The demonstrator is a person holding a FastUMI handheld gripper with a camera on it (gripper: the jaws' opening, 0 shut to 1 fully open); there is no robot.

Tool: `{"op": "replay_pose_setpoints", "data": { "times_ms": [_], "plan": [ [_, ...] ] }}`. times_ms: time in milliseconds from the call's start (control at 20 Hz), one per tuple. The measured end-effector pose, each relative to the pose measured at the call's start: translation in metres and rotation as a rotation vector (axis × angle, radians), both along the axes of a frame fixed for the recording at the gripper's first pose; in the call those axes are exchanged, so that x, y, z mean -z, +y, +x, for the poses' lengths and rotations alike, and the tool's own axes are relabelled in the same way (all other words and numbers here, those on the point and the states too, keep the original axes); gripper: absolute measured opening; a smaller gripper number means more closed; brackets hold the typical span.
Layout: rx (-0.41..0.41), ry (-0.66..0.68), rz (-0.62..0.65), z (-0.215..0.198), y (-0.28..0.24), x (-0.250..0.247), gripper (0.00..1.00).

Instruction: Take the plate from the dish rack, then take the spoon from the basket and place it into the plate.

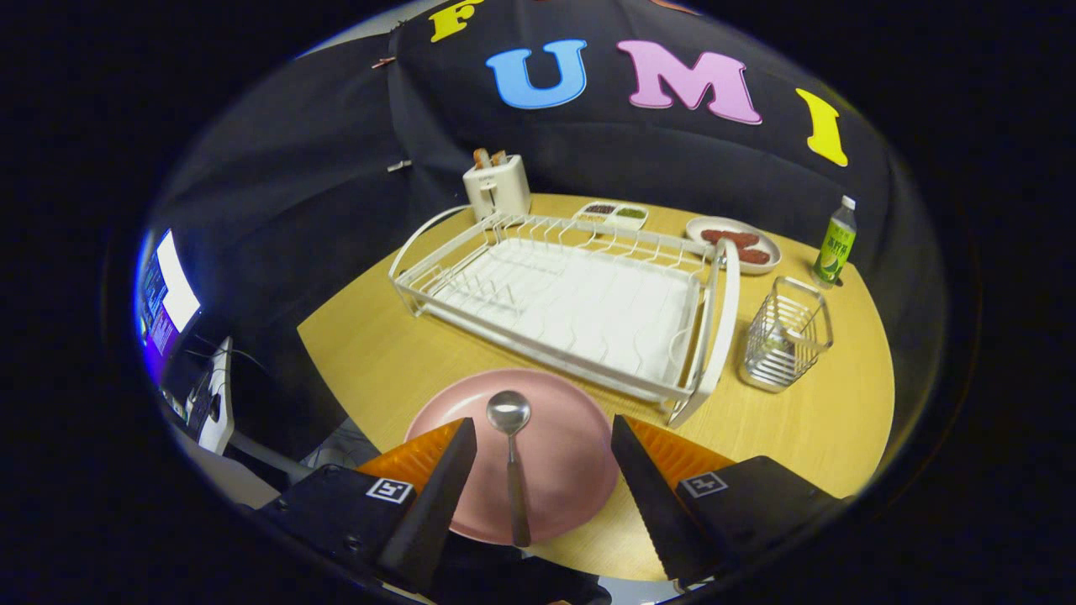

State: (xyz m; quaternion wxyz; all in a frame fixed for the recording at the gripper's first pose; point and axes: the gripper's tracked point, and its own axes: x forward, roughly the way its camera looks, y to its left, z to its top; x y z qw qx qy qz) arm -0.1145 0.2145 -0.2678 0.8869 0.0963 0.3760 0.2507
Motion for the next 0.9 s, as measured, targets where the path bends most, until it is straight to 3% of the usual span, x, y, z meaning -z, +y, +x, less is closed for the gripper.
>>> {"op": "replay_pose_setpoints", "data": {
  "times_ms": [500,650,900],
  "plan": [
    [0.325,-0.337,0.014,0.117,-0.152,-0.157,0.99],
    [0.379,-0.472,-0.060,0.124,-0.212,-0.195,0.98],
    [0.384,-0.531,-0.069,0.103,-0.253,-0.215,0.98]
  ]
}}
